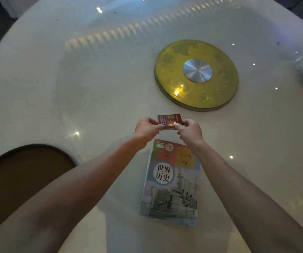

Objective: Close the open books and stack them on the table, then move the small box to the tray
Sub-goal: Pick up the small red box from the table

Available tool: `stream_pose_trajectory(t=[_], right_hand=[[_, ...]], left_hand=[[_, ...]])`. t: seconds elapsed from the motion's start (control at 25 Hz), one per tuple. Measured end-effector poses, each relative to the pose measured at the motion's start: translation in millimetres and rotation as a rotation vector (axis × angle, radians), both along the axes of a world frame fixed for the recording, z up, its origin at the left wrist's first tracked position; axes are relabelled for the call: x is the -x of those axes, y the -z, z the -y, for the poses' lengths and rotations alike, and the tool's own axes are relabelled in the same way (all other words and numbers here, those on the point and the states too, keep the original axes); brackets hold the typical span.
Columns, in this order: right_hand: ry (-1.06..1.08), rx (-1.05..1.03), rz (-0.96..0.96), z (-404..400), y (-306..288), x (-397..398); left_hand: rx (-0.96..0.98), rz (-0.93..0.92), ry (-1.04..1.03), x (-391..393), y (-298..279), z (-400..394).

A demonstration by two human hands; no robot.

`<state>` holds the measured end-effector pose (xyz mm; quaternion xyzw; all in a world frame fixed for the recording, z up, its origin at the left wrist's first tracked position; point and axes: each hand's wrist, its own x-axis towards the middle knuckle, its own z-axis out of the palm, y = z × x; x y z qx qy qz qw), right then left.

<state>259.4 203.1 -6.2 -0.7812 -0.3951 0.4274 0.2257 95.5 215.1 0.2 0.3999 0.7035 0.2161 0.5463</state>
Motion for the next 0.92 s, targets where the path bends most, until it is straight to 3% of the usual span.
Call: stream_pose_trajectory(t=[0.16, 0.48, 0.72, 0.92], right_hand=[[-0.115, 0.004, -0.012, 8, -12, 72], [-0.535, 0.029, 0.015, 70, -4, 264], [-0.799, 0.044, 0.104, 117, 18, 369], [-0.892, 0.064, 0.127, 141, 38, 400]], left_hand=[[-0.024, 0.117, -0.221, 68, 3, 41], [-0.024, 0.038, -0.663, 234, 29, 158], [0.058, -0.033, -0.852, 317, 44, 231], [0.117, -0.002, -0.910, 343, 61, 262]])
